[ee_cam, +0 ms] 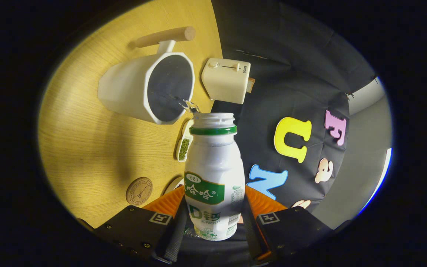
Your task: Take the bottle from table, then pour the juice into the cup, finally place the bottle on the coaster
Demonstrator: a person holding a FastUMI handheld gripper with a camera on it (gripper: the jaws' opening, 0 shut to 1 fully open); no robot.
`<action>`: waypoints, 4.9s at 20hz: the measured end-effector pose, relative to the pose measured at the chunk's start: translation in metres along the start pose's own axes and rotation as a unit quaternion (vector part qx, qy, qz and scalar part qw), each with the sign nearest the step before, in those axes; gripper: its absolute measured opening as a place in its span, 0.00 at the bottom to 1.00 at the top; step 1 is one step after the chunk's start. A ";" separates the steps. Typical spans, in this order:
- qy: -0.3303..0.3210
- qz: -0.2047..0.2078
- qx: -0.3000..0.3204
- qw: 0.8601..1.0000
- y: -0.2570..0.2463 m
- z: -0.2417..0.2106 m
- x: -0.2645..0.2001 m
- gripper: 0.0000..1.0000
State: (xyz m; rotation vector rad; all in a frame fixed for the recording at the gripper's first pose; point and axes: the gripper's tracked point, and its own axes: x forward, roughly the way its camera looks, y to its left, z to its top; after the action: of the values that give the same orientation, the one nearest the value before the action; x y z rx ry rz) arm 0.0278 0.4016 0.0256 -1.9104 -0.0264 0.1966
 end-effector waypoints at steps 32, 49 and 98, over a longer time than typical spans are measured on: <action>0.000 -0.018 -0.054 0.998 -0.013 0.003 -0.005 0.70; -0.002 -0.076 -0.152 0.985 -0.032 0.019 -0.014 0.70; -0.118 0.071 0.718 0.682 0.010 -0.061 0.013 0.70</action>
State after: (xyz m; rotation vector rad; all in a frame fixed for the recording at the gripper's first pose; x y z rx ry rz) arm 0.0493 0.3425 0.0346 -0.2738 0.0868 0.4084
